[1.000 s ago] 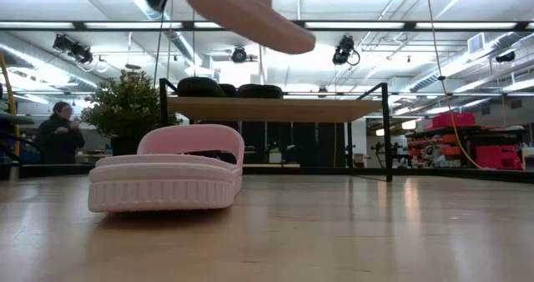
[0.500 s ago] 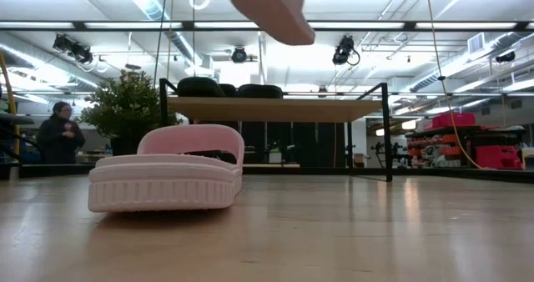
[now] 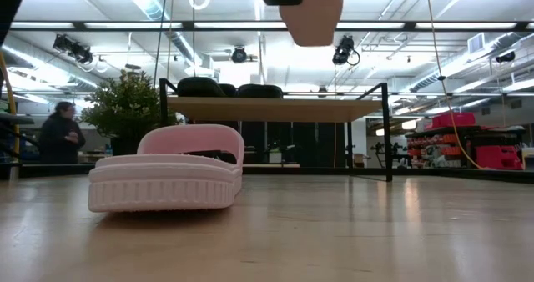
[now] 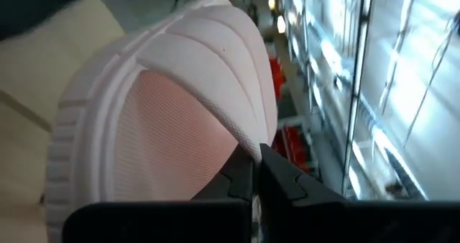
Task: Pick and place slides into the shelf
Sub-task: Put the top pink slide on the shelf
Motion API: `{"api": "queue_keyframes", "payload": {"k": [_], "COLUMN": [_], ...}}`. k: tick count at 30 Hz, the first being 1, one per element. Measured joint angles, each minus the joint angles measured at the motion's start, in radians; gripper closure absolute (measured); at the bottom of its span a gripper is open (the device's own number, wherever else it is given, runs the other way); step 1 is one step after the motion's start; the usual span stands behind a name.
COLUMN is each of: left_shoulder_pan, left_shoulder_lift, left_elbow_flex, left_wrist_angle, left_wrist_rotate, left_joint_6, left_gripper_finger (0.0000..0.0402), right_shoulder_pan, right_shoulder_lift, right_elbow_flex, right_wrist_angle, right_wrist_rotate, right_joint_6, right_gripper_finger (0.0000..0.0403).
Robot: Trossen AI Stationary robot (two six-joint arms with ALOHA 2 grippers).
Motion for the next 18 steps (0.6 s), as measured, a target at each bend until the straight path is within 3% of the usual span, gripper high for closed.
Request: {"api": "queue_keyframes", "payload": {"k": [3, 8, 18], "left_shoulder_pan": [0.012, 0.045, 0.114], "left_shoulder_lift": [0.051, 0.092, 0.181], "left_elbow_flex": [0.059, 0.081, 0.081], "left_wrist_angle": [0.001, 0.012, 0.016], "left_wrist_rotate": [-0.059, -0.066, 0.037], "left_joint_6": [-0.022, -0.039, -0.247], "left_gripper_finger": [0.0392, 0.0392, 0.0392], "right_shoulder_pan": [0.000, 0.000, 0.000], "right_shoulder_lift": [0.001, 0.001, 0.001], "right_elbow_flex": [0.000, 0.000, 0.000], "right_wrist_angle": [-0.031, -0.031, -0.032], "right_wrist_rotate": [-0.009, -0.012, -0.020], "right_joint_6": [0.000, 0.002, 0.063], "right_gripper_finger": [0.0403, 0.0403, 0.0403]}}
